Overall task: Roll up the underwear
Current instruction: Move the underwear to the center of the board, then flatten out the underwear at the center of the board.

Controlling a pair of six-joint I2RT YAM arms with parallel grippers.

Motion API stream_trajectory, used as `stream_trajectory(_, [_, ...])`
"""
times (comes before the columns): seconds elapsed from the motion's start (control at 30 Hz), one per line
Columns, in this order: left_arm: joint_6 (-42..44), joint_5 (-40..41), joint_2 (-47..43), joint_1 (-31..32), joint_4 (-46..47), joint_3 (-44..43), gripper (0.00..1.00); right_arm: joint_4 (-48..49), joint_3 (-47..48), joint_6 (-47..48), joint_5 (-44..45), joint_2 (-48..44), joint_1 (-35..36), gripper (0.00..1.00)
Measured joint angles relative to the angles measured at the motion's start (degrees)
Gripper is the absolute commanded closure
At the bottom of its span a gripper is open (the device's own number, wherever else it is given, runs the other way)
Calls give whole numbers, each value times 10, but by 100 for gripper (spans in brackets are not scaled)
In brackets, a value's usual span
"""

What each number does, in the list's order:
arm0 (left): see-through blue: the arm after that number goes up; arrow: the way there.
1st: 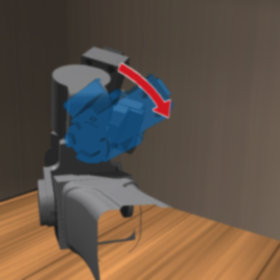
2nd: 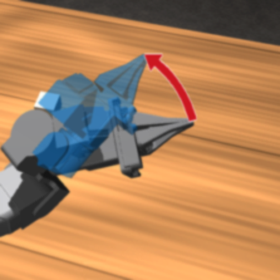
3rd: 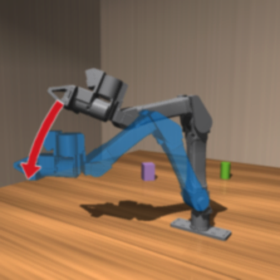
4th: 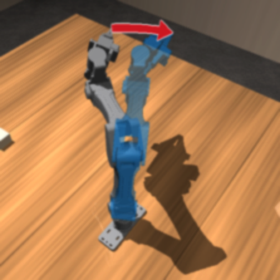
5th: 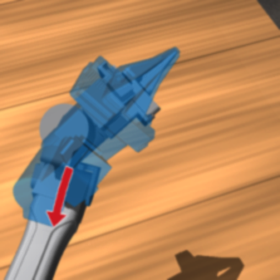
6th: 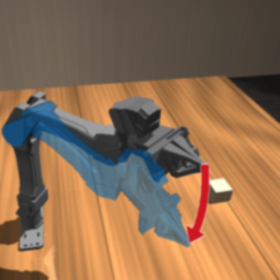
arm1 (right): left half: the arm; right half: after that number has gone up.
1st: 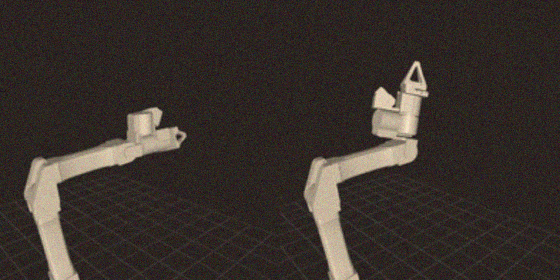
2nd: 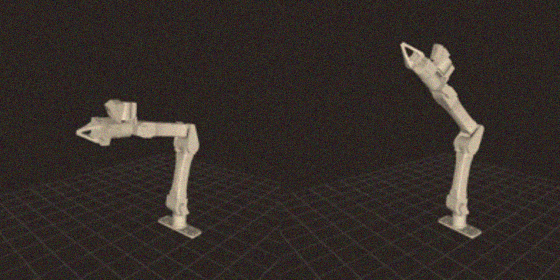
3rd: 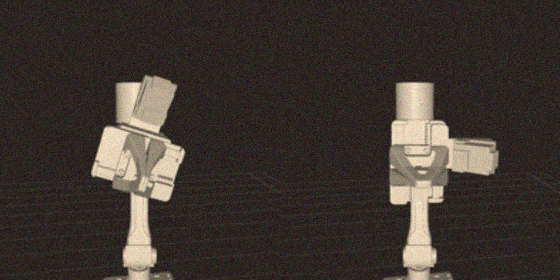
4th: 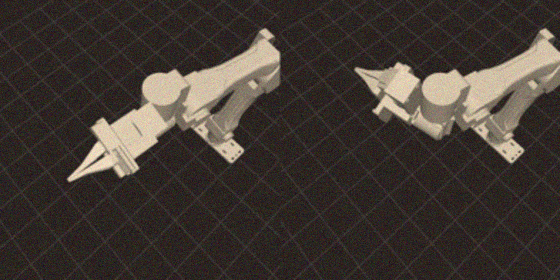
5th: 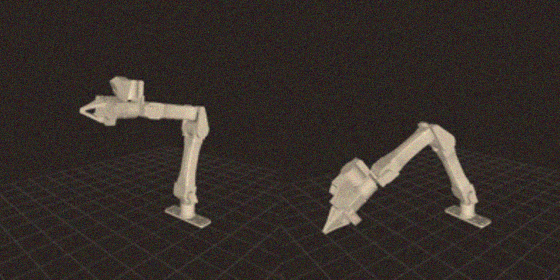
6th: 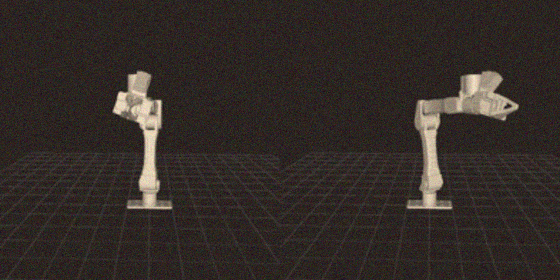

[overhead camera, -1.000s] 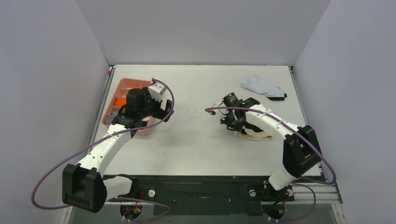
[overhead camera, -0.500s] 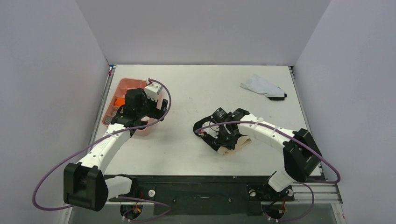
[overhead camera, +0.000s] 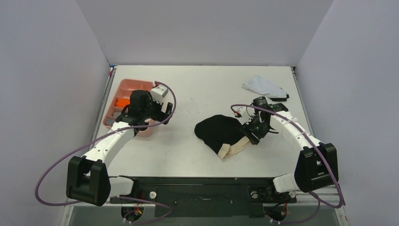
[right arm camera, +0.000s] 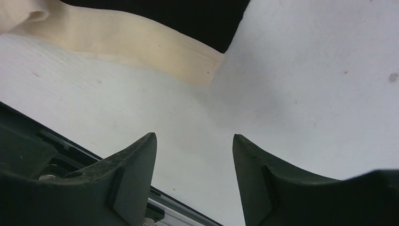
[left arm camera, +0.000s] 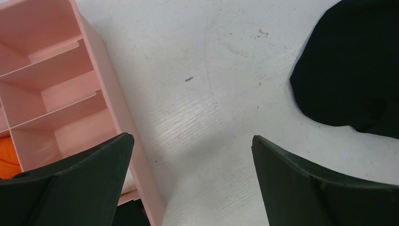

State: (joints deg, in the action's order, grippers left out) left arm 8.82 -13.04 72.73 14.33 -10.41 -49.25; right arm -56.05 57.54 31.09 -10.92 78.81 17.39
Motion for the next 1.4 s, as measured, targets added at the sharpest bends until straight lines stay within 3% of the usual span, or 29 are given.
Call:
stream_trajectory(0.17, [-2,-7,14,13,-1,0,3,9,-7,3,-12,49,-49,39])
stream_trajectory(0.4, [-7,-9,15,24,1,0,3,51,-18,3,-16,115,-51,44])
stream_trajectory(0.53, [-7,-9,16,25,1,0,3,80,-16,-4,-16,151,-51,57])
stream_trajectory(0.7, [-7,-9,23,25,1,0,3,101,8,-12,-13,183,-51,93])
stream_trajectory(0.77, [-7,-9,24,25,2,0,3,111,23,-18,-13,186,-51,100])
stream_trajectory(1.1, [-6,-10,31,25,4,-1,3,94,110,-26,-12,114,-51,100])
stream_trajectory(1.2, [-3,-15,33,26,4,-1,3,86,111,-22,6,75,-51,79])
stream_trajectory(1.4, [13,-19,40,58,7,-1,3,91,89,-20,64,65,-62,59])
